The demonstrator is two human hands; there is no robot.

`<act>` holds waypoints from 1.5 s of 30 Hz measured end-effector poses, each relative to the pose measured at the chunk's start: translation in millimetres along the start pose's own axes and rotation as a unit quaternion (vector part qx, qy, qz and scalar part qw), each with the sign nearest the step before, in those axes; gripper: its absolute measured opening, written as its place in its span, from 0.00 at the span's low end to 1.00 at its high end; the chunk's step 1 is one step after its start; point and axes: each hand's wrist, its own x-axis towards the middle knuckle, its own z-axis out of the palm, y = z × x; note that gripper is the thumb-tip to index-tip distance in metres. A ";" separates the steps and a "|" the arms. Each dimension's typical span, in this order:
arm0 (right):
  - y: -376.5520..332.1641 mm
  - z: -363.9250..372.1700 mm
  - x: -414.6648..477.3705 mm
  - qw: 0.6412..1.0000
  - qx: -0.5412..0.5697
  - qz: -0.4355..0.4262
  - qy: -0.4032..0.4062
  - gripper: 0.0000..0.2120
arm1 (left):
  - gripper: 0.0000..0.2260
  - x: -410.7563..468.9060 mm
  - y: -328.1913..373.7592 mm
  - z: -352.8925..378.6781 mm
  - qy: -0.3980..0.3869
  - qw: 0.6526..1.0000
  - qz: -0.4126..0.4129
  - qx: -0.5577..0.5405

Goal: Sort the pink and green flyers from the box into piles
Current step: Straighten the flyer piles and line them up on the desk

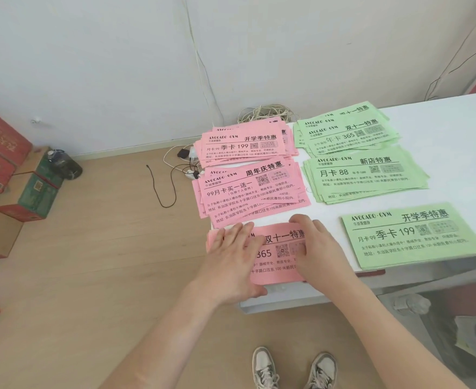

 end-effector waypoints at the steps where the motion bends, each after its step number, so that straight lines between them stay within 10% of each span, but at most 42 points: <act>1: 1.5 -0.8 0.2 1.000 -0.011 0.004 0.001 0.24 | 0.42 2.7 -1.3 -0.3 0.004 1.000 0.007 0.012; 6: 14.1 -14.5 0.9 0.999 -0.051 0.012 -0.012 0.35 | 0.44 8.2 -3.2 -4.2 0.008 0.999 0.027 0.037; 11: 17.7 -31.3 -3.3 0.956 -0.206 -0.080 -0.195 0.52 | 0.48 8.9 -2.5 -5.2 -0.005 0.999 0.027 0.022; 30: 19.0 -40.0 4.8 0.931 -0.284 -0.111 -0.200 0.49 | 0.49 9.0 -8.1 -6.2 -0.011 1.000 0.025 0.005; 35: 10.6 -50.3 8.6 0.973 -0.140 -0.064 -0.170 0.41 | 0.48 2.4 -7.5 -24.8 0.001 0.998 0.018 -0.067; 40: -1.2 -48.6 38.7 0.998 -0.024 -0.026 -0.043 0.18 | 0.28 14.6 -35.7 -49.6 0.221 0.948 -0.107 -0.205; 45: -10.4 -29.9 66.4 0.992 -0.101 0.009 -0.073 0.20 | 0.31 55.1 -81.2 -49.6 0.170 0.854 -0.327 -0.368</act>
